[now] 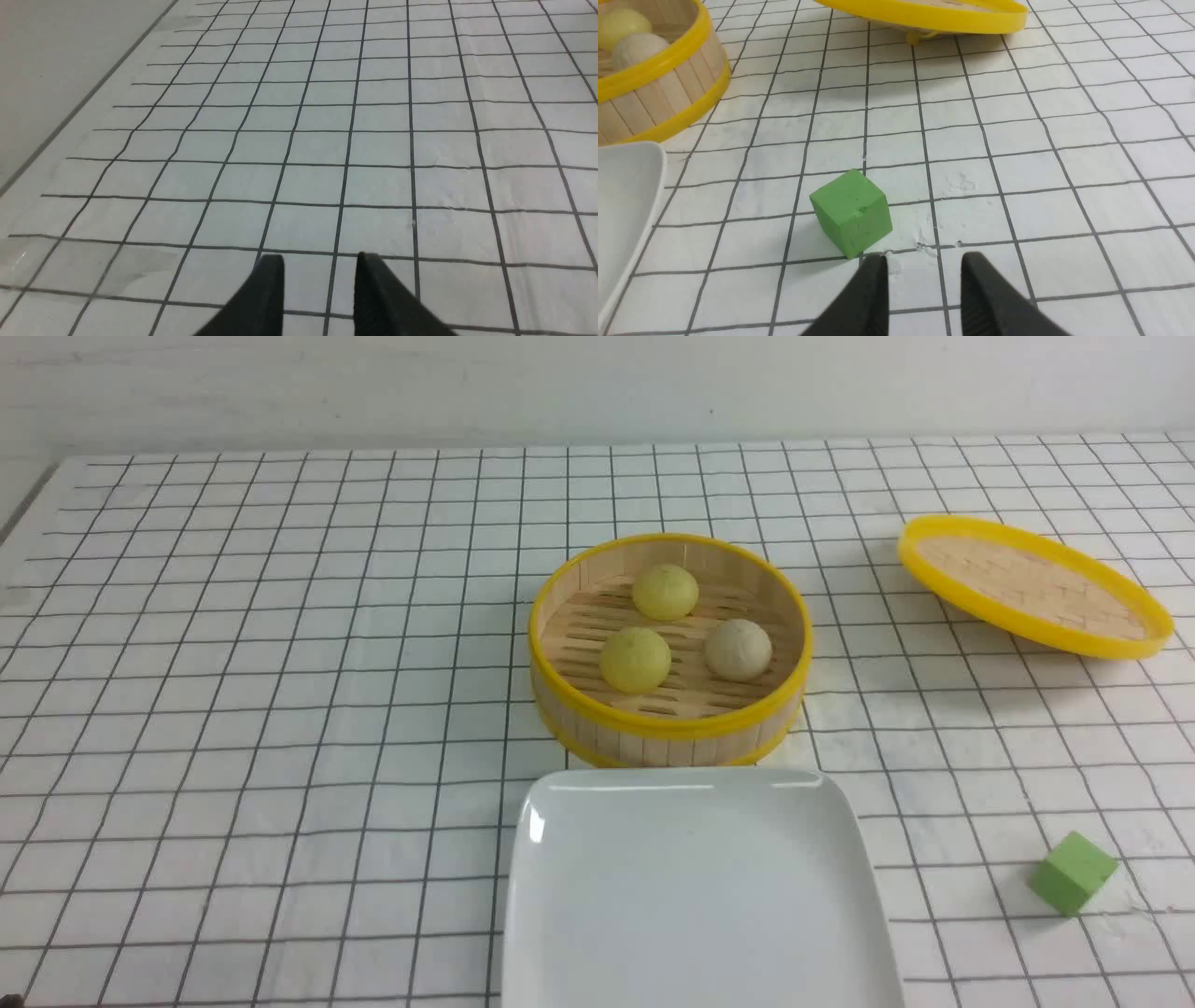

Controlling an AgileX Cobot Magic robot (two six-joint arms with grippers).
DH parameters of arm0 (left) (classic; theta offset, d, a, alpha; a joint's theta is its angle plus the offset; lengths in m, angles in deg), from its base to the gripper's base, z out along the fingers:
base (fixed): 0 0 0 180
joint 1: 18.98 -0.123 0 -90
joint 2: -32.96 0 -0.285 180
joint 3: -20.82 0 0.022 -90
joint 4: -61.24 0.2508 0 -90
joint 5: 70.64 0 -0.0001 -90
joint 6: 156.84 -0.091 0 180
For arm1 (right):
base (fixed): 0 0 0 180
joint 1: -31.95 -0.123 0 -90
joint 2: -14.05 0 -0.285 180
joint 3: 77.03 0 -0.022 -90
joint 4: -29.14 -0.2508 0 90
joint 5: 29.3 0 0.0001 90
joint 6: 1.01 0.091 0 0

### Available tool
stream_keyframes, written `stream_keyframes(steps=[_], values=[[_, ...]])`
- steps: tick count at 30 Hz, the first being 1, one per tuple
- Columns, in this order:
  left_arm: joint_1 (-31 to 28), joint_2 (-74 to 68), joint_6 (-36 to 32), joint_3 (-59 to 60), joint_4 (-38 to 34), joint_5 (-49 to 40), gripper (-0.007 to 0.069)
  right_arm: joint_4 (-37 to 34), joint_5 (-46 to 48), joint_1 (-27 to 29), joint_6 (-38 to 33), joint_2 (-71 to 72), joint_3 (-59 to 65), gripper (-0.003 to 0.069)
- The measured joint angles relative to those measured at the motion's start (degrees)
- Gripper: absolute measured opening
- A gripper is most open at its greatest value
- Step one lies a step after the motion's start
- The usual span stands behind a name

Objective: Put the steamed buns into the plate on the white-black tablecloth.
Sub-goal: 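Reach toward a bun in the bamboo steamer with the right gripper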

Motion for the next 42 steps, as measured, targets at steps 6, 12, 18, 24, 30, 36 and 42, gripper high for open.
stream_keyframes(steps=[6,12,18,24,30,36,42], values=[[0.0,0.0,0.0,0.0,0.0,0.0,0.0242,0.0,0.0,0.0,0.0,0.0,0.0,0.024],[0.0,0.0,0.0,0.0,0.0,0.0,0.0242,0.0,0.0,0.0,0.0,0.0,0.0,0.024],[0.0,0.0,0.0,0.0,0.0,0.0,0.0242,0.0,0.0,0.0,0.0,0.0,0.0,0.024],[0.0,0.0,0.0,0.0,0.0,0.0,0.0242,0.0,0.0,0.0,0.0,0.0,0.0,0.024],[0.0,0.0,0.0,0.0,0.0,0.0,0.0242,2.1,0.0,0.0,-0.2,0.0,0.0,0.024],[0.0,0.0,0.0,0.0,0.0,0.0,0.0242,2.7,0.0,0.0,-0.2,0.0,0.0,0.024],[0.0,0.0,0.3,0.0,0.4,0.2,0.0242,-1.8,0.0,0.0,2.6,0.0,0.0,0.024]])
